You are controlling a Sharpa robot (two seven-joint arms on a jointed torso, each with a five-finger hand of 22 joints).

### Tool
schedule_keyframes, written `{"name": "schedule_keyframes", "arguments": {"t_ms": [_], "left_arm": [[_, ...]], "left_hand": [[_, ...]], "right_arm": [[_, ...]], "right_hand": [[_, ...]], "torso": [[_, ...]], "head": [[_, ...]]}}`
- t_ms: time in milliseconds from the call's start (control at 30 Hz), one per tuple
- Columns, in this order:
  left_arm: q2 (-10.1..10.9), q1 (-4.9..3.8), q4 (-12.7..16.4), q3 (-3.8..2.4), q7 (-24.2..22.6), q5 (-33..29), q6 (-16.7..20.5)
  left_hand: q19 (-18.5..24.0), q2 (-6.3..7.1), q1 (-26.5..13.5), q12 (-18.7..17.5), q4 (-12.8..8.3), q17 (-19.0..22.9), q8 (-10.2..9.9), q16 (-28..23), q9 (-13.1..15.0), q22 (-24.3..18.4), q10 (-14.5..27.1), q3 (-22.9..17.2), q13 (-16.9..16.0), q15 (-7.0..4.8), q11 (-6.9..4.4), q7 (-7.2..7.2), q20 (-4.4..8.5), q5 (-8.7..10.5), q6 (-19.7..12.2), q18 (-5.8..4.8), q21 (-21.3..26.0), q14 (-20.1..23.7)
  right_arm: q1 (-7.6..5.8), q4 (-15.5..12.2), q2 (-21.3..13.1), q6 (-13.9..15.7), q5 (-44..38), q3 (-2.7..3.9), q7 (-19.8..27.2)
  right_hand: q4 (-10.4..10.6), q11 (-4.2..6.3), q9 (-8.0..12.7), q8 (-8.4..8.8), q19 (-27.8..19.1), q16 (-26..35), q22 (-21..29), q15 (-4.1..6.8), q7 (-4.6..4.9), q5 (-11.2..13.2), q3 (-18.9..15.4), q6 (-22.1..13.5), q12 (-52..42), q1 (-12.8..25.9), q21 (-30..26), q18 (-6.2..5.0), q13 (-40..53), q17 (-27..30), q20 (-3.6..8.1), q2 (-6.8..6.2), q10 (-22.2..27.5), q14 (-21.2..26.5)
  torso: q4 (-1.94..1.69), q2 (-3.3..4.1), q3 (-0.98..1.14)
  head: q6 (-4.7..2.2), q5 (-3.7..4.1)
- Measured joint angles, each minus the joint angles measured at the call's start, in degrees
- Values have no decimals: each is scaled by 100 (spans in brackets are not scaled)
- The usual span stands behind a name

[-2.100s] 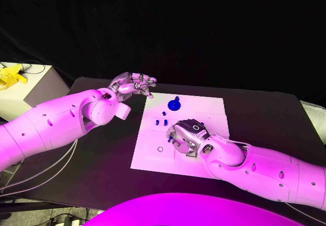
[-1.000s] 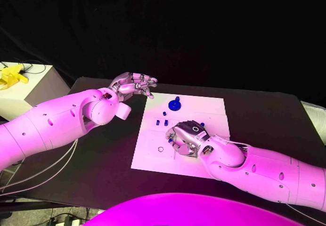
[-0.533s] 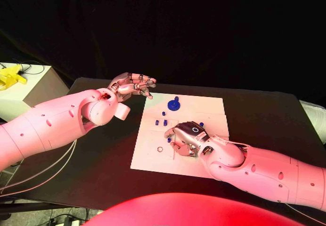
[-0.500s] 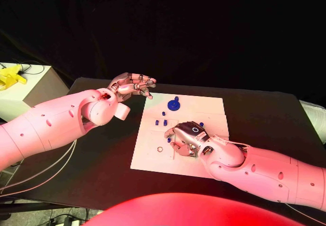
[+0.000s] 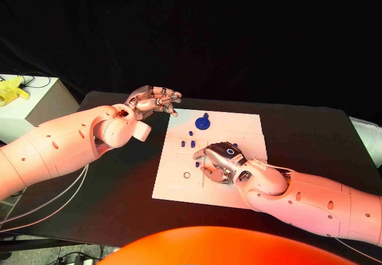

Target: Assemble the parts on the task board

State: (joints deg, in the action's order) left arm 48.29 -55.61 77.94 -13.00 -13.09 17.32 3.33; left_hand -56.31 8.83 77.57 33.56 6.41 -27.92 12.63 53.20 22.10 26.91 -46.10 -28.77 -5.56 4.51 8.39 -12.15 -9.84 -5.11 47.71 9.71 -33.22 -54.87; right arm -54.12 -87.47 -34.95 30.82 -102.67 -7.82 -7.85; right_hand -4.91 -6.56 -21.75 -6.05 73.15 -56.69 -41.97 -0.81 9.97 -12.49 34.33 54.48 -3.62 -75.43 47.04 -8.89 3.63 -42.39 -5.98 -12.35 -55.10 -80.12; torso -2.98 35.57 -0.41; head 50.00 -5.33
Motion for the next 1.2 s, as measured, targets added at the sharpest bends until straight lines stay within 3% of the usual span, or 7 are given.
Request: {"name": "schedule_keyframes", "arguments": {"t_ms": [200,433,600,700,800,1000,1200], "left_arm": [[-19,0,-40,0,2,0,-8],[-59,1,-123,1,2,0,-22],[-81,1,-148,1,-8,0,-48],[-93,1,-158,1,-14,0,-69],[-95,3,-166,1,-17,0,-84],[-103,12,-170,1,-23,-1,-105],[-96,21,-170,1,-25,-1,-118]], "left_hand": [[0,0,0,0,0,1,0,0,0,-7,0,0,0,0,0,0,0,0,0,0,0,0],[0,0,0,0,0,1,0,0,0,-7,0,0,0,0,0,0,0,0,0,0,0,0],[0,0,0,0,0,-1,0,0,0,-12,0,0,6,0,0,0,0,0,0,0,0,0],[0,0,0,0,0,-4,0,0,0,-14,0,0,5,0,0,0,0,0,0,0,0,0],[0,0,0,0,16,-4,0,0,0,-14,0,16,5,0,0,0,0,0,0,0,0,0],[0,0,0,0,16,-4,0,0,0,-14,0,16,5,0,0,0,0,0,0,0,0,0],[0,0,0,0,16,-3,0,0,0,-13,0,16,5,0,0,0,0,0,0,0,0,0]], "right_arm": [[-169,-245,-305,129,363,11,139],[-765,-310,-828,-98,1482,79,739],[-1113,-254,-1254,-524,2168,111,1155],[-1198,-223,-1399,-764,2243,118,1226],[-1234,-171,-1442,-1013,2167,119,1230],[-1234,-109,-1432,-1416,1786,117,1164],[-1210,-50,-1366,-1638,1373,110,1008]], "right_hand": [[25,-8,41,23,-2,11,12,0,2,-61,-35,-3,-121,-53,-34,0,18,25,2,53,-80,0],[132,-24,78,42,299,-416,-553,-10,43,-61,8,1,-252,-2,475,0,18,-476,-18,110,-349,-197],[231,3,97,88,473,-792,-968,1,43,-170,-166,2,-252,192,853,92,14,-871,-19,-83,-376,-289],[286,14,103,87,517,-893,-1043,3,5,-123,-393,-37,-252,263,890,92,14,-959,-14,-154,-384,-291],[428,53,113,87,563,-1017,-1138,23,-38,251,-919,-43,-272,249,944,92,22,-1064,23,-141,-345,-311],[824,92,167,87,642,-1122,-1256,23,-68,595,-2117,-73,-380,-207,985,92,29,-1113,50,169,-347,-311],[1087,121,194,87,689,-1171,-1345,43,-88,595,-2567,-53,-430,-498,1037,91,35,-1115,54,299,-372,-330]], "torso": [[3,-9,-1],[37,-49,1],[62,-81,-1],[75,-94,-1],[83,-101,5],[82,-102,12],[75,-102,7]], "head": [[0,51],[0,115],[0,156],[0,162],[0,163],[0,167],[0,180]]}}
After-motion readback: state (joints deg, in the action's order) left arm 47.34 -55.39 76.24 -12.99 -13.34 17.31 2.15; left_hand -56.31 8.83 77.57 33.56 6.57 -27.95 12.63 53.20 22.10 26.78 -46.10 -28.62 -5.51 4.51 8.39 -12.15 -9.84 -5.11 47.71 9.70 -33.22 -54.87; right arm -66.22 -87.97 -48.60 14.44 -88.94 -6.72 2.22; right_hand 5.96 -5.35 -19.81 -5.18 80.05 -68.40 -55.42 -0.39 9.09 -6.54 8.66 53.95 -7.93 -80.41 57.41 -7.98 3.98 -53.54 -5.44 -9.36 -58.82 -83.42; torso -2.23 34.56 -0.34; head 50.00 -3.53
